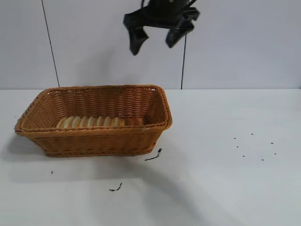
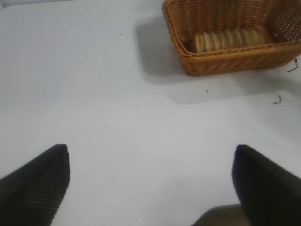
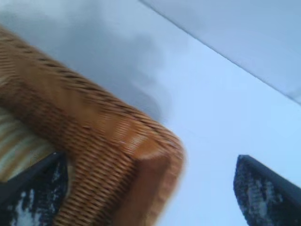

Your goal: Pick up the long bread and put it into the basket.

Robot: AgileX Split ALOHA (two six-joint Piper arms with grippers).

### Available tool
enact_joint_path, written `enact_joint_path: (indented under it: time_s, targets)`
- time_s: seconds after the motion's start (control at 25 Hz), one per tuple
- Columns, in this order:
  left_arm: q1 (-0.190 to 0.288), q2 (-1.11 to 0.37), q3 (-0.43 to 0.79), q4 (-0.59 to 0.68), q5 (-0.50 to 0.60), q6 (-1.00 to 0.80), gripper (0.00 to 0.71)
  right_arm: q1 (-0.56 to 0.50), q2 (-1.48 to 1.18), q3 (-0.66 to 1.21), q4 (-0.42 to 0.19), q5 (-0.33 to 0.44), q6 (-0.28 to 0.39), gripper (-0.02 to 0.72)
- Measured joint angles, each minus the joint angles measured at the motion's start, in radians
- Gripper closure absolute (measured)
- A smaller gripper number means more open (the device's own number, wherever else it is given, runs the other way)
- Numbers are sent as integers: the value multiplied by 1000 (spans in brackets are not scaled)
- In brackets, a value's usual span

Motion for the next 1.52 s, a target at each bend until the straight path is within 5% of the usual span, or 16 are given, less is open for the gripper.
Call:
enact_joint_path:
  time_s: [0.32, 0.72, 1.52]
  targets:
    - [0, 0, 0, 0, 0, 0, 14, -165, -12, 0, 0, 111, 0, 56]
    - [0, 0, 0, 0, 0, 0, 14, -176, -130, 118, 0, 152, 0, 56]
    - [0, 0, 0, 0, 0, 0, 14, -176, -1143, 1253, 0, 138, -37, 59]
